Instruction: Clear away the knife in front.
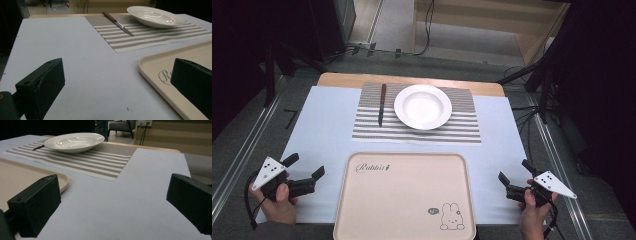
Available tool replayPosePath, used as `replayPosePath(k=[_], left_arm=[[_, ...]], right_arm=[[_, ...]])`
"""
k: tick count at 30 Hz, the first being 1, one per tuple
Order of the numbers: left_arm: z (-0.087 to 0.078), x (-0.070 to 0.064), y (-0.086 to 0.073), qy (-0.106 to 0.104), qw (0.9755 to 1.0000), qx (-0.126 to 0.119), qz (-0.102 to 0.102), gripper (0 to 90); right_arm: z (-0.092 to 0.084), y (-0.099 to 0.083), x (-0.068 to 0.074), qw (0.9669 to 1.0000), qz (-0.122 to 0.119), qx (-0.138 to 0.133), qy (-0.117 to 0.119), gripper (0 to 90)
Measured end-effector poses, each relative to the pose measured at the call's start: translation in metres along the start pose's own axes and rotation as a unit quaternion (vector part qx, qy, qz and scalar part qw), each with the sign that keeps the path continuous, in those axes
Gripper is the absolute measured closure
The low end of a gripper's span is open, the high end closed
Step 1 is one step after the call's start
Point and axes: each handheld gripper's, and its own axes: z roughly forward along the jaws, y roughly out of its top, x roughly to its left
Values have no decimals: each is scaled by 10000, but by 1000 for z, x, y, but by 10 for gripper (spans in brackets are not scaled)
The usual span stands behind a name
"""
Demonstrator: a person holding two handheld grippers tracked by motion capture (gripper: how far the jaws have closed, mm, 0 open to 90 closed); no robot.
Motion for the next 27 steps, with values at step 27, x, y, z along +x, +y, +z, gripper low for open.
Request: replayPosePath(k=[27], left_arm=[[10, -28, 65, -175, 9996, 137, 174, 0]], right_arm=[[0, -1, 4, 9999, -91, 80, 2, 0]])
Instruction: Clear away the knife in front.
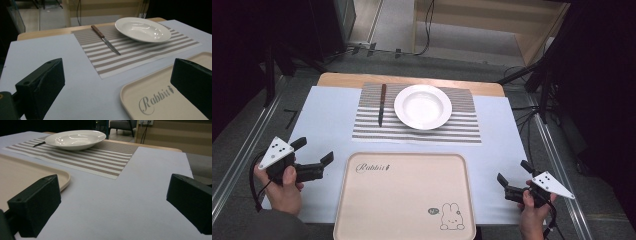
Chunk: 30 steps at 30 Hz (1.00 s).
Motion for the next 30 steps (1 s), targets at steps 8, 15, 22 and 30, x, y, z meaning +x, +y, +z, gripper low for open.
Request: replayPosePath(k=[8, 15, 22, 30], left_arm=[[19, -10, 28, -157, 9997, 86, 170, 0], [52, -16, 48, -311, 9988, 266, 250, 0], [73, -17, 61, -400, 9981, 357, 292, 0], [94, -10, 78, -548, 9974, 432, 179, 0]], right_arm=[[0, 0, 1, 10000, -21, 13, 10, 0], [0, 0, 0, 10000, -25, -3, 43, 0], [0, -1, 0, 10000, -25, -7, 42, 0], [0, 0, 1, 10000, -43, 19, 55, 0]])
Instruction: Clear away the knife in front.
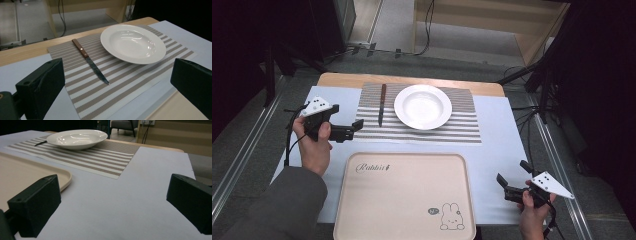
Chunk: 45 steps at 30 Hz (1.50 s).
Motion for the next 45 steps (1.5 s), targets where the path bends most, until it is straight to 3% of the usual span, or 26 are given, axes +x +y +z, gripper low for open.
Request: replayPosePath(k=[4, 14, 32, 36, 38, 40, 44, 45], left_arm=[[9, 5, 8, -80, 10000, 54, -26, 0], [36, 11, 24, -29, 9997, 253, -10, 0], [95, 25, 48, -41, 9964, 768, -347, 0], [110, 30, 52, -58, 9937, 995, -507, 1], [119, 33, 52, -34, 9913, 1133, -671, 15], [130, 34, 52, 25, 9890, 1308, -689, 35], [148, 37, 52, 94, 9825, 1591, -960, 78], [153, 38, 53, 192, 9791, 1715, -1074, 142]], right_arm=[[0, 0, 0, 10000, 9, 10, -2, 0], [1, 0, 0, 10000, -19, 17, 29, 0], [1, 0, 1, 10000, -39, 23, 57, 0], [1, 0, 0, 10000, -46, 11, 55, 0], [1, 0, 1, 10000, -50, 16, 55, 0], [1, 0, 1, 10000, -49, 28, 58, 0], [2, 0, 1, 10000, -47, 25, 63, 0], [2, 0, 1, 10000, -59, 23, 64, 0]])
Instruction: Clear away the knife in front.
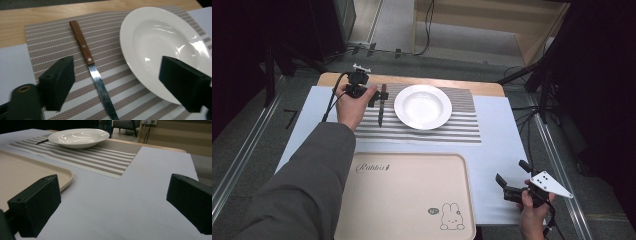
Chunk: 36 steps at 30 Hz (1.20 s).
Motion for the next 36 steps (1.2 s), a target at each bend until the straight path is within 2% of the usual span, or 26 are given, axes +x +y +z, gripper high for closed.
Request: replayPosePath(k=[1, 2, 5, 10, 13, 15, 17, 25, 33, 36], left_arm=[[3, 0, 1, 32, 10000, 60, -29, 142], [9, -1, 4, 174, 9997, 183, -21, 150], [20, 0, 7, 360, 9986, 382, -84, 233], [37, 4, 11, 473, 9970, 540, -274, 325], [48, 6, 12, 585, 9957, 651, -318, 367], [54, 8, 14, 663, 9947, 685, -378, 442], [59, 10, 16, 627, 9944, 730, -430, 488], [77, 12, 18, 738, 9918, 909, -508, 600], [91, 12, 13, 1052, 9875, 1052, -528, 661], [92, 12, 11, 1159, 9864, 1055, -495, 716]], right_arm=[[0, 0, 0, 10000, 0, 0, 0, 0], [0, 0, 0, 10000, -3, 0, 3, 0], [0, 0, 0, 10000, -16, 2, 0, 0], [0, 0, 0, 10000, 11, -14, 2, 0], [0, 0, 0, 10000, 2, -7, 7, 0], [0, 0, 0, 10000, -13, -4, 1, 0], [0, 0, 0, 10000, -14, -1, 10, 0], [0, 0, -1, 10000, 20, -38, 61, 0], [0, 0, -1, 10000, 18, -38, 81, 0], [0, 0, -1, 10000, 19, -34, 79, 0]])
